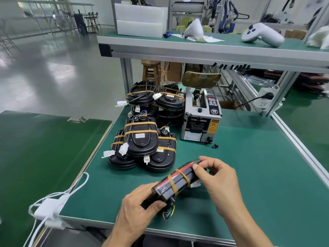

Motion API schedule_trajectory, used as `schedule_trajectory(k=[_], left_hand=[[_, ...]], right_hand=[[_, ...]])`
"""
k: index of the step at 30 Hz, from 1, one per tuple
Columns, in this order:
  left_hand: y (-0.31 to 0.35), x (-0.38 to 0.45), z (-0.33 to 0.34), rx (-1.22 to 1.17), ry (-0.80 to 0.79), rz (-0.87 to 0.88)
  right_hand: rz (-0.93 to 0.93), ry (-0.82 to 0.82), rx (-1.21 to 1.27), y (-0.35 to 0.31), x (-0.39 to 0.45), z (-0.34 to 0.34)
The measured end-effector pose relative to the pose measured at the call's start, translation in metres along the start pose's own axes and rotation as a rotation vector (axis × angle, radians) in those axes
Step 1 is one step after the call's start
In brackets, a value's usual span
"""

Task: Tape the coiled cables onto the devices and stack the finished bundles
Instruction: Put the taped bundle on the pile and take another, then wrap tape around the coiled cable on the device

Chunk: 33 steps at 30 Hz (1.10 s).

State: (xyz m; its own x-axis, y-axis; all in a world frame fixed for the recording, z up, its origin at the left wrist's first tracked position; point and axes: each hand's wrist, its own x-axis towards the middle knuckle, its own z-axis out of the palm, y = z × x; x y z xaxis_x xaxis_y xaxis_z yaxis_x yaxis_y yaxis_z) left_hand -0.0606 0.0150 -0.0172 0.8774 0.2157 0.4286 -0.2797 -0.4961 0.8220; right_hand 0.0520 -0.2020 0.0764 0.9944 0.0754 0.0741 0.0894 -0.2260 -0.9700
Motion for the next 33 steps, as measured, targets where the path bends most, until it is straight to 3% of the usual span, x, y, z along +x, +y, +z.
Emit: schedule_trajectory(k=[12, 33], left_hand=[[-0.002, 0.001, 0.002, 0.001, -0.001, 0.033], [0.003, 0.003, -0.001, 0.019, 0.020, 0.079]], right_hand=[[0.162, -0.043, 0.290, 0.011, 0.006, 0.001], [0.072, -0.060, 0.144, 0.009, 0.000, 0.011]])
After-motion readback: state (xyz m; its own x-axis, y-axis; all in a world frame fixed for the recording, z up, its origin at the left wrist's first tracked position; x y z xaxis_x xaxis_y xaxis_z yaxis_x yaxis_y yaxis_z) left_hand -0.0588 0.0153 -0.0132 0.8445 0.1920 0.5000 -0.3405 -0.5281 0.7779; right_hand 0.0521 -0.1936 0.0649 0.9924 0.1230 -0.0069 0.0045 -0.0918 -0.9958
